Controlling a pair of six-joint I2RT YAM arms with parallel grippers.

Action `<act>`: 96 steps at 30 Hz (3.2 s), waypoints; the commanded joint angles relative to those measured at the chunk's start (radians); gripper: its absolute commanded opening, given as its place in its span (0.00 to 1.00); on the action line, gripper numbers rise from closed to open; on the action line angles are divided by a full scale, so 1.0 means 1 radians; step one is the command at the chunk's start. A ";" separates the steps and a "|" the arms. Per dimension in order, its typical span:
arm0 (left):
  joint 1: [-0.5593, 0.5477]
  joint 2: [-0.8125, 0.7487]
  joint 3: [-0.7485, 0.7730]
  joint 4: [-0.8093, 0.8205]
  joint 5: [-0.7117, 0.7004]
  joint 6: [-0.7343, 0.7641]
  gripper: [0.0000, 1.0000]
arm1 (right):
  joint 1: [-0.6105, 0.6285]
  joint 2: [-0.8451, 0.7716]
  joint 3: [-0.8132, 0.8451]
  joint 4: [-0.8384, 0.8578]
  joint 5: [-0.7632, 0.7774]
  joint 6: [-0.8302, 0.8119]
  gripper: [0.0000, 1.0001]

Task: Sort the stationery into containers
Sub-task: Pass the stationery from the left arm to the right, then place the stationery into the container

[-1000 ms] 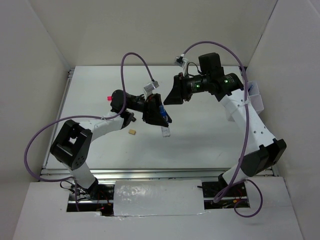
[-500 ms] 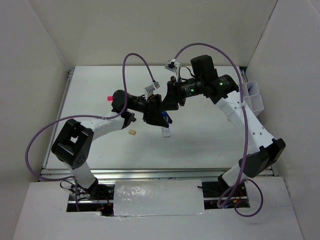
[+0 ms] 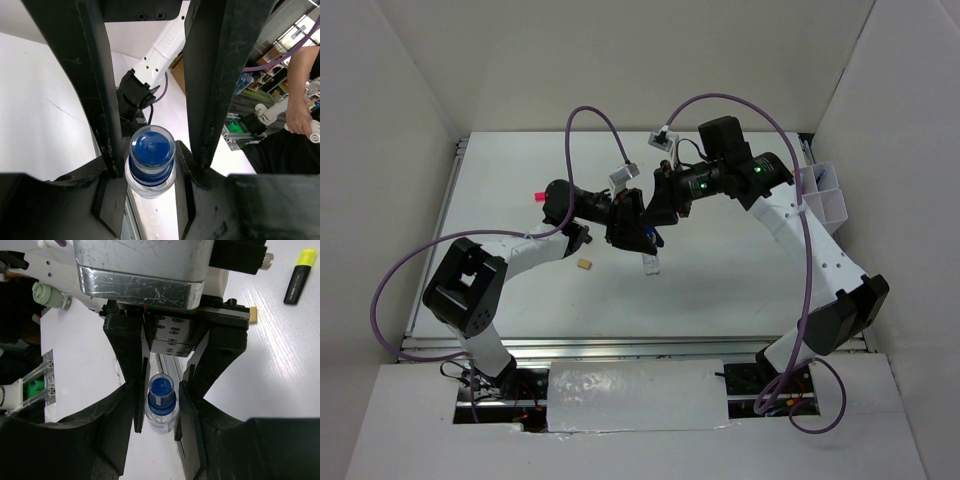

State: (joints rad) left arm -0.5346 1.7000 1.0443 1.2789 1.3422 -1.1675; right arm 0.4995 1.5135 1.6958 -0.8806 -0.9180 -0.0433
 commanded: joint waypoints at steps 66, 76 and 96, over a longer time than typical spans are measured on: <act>0.323 -0.122 0.244 -1.397 -0.835 0.927 0.99 | -1.029 -0.036 -0.236 0.595 0.903 0.117 0.00; 0.355 -0.065 0.226 -1.351 -0.792 0.894 0.99 | -0.981 0.022 -0.271 0.618 1.024 0.105 0.00; 0.386 -0.076 0.220 -1.376 -0.827 0.925 0.99 | -0.880 0.053 -0.335 0.698 1.228 0.111 0.36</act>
State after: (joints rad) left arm -0.1547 1.6348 1.2568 -0.1234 0.5201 -0.2607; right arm -0.3981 1.5631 1.3567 -0.2466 0.2756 0.0586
